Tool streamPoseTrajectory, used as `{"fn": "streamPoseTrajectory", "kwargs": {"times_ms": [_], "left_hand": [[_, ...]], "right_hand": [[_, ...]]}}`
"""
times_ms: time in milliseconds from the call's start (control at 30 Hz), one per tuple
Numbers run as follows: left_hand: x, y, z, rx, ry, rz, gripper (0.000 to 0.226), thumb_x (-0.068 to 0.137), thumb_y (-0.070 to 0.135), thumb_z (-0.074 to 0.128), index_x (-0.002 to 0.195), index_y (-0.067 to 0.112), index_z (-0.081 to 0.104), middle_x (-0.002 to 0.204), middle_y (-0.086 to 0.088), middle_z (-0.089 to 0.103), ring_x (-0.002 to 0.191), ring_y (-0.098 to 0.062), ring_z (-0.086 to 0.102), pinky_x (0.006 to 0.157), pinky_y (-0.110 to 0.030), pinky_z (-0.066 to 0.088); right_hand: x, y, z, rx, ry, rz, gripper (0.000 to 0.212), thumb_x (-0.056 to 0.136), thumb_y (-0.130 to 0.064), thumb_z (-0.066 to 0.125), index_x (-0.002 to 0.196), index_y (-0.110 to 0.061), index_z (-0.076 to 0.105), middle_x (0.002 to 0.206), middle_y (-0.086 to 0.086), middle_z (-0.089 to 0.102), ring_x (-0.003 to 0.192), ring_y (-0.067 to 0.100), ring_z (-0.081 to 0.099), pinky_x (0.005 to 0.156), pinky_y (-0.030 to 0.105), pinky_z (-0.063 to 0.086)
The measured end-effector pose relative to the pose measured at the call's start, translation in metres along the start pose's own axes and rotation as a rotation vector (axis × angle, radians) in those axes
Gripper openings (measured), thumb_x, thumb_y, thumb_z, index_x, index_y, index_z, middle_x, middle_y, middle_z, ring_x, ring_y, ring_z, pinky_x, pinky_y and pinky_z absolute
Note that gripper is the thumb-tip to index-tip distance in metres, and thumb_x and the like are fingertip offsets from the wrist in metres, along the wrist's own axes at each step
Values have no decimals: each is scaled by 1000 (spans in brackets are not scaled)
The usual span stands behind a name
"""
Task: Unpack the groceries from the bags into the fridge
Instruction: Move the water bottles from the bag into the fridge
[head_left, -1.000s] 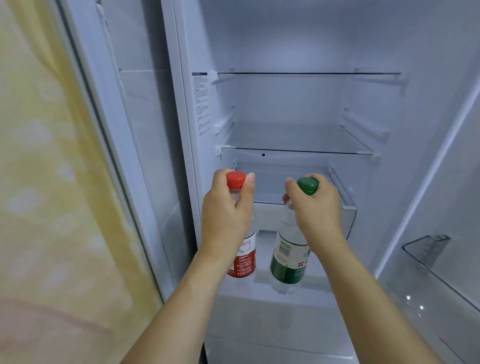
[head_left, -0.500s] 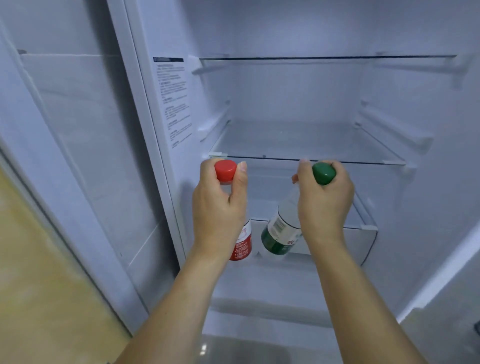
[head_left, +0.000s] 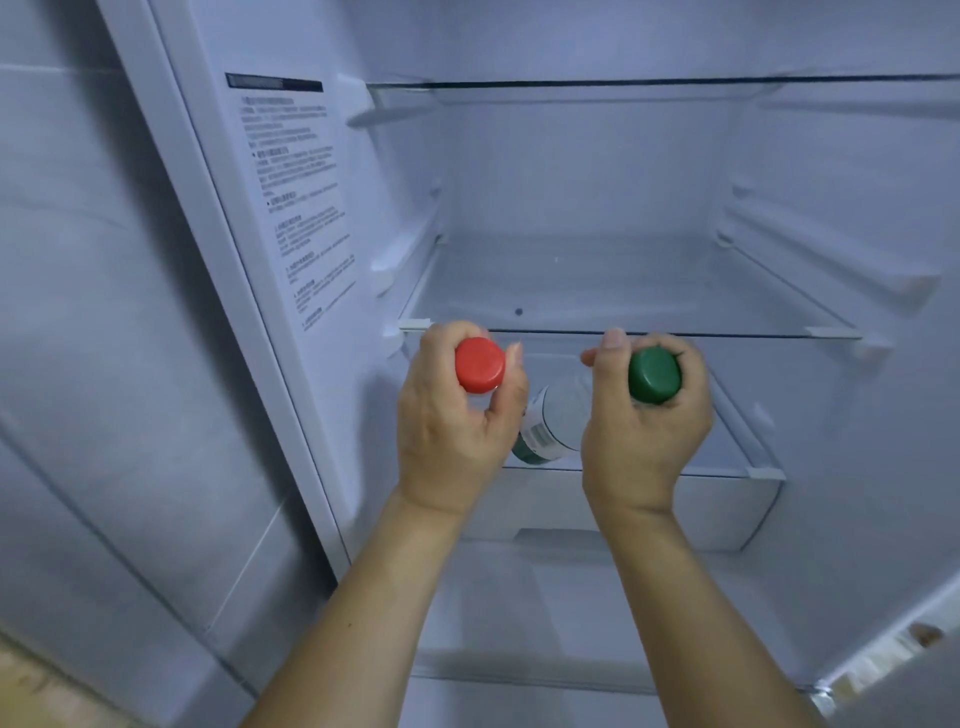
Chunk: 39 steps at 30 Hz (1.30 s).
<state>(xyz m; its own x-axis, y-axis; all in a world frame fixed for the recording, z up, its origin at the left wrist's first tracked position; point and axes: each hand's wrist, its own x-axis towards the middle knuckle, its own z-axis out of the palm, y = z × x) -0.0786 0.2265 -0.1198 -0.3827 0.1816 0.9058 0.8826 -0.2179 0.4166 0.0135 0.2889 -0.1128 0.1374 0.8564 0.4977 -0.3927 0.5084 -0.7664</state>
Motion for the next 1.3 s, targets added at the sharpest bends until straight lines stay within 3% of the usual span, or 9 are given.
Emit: {"fn": "streamPoseTrajectory", "kwargs": {"times_ms": [433,567,667,767,933,1067,1133,1233,1300], "left_hand": [[-9,-25,3,-45,-116,-77,17,91,27,60,99,20,47,88,-8,62,79,-24,62,72,-40,52],[-14,-25,2,-122,-91,-191,15,84,23,62,91,18,50,87,-2,62,81,-15,61,74,-32,51],[-23,-29,-1,-87,-119,-265,21,79,26,60,91,10,58,91,2,66,87,-7,63,79,-22,50],[-29,-33,-3,-8,-177,-293,30,76,30,59,98,11,66,98,6,68,93,-4,63,83,-15,47],[-43,-48,3,90,-310,-347,46,77,21,66,122,15,63,132,6,59,125,-4,52,104,-17,41],[-52,-66,10,166,-360,-434,61,81,18,67,139,22,50,150,10,42,133,5,37,102,-3,29],[-57,-77,14,213,-409,-468,65,84,19,65,144,24,42,154,7,36,138,-6,37,106,-13,33],[-65,-92,18,255,-485,-515,68,88,15,60,150,21,32,158,1,27,142,-19,34,111,-32,38],[-67,-97,21,287,-518,-532,68,90,13,56,152,19,27,159,-2,22,142,-23,33,111,-35,39]], "right_hand": [[-3,29,0,7,-96,-25,18,91,-13,67,87,-24,53,83,-3,66,77,8,65,73,19,50],[-5,37,-2,29,-123,-21,22,90,-9,67,87,-24,51,86,-17,65,81,4,63,75,17,49],[-4,46,-5,37,-150,-2,22,91,-8,65,87,-23,51,91,-16,66,88,6,65,79,20,50],[-7,55,-9,20,-222,30,18,92,-15,63,91,-26,49,104,-8,68,101,13,65,86,32,52],[-14,71,-18,-76,-359,182,17,94,-15,62,105,-26,53,139,-9,53,123,-3,51,94,12,43],[-15,88,-21,-179,-452,326,32,94,-17,62,121,-34,53,150,-14,39,133,-5,39,109,18,36],[-14,94,-20,-215,-447,387,36,95,-18,61,126,-34,51,141,-10,49,125,-3,47,106,19,40],[-10,99,-14,-242,-452,438,41,96,-16,58,133,-30,48,103,-16,58,84,-15,56,75,3,44],[-7,103,-9,-278,-463,443,45,96,-15,57,137,-29,46,96,-16,58,75,-11,57,65,1,42]]}}
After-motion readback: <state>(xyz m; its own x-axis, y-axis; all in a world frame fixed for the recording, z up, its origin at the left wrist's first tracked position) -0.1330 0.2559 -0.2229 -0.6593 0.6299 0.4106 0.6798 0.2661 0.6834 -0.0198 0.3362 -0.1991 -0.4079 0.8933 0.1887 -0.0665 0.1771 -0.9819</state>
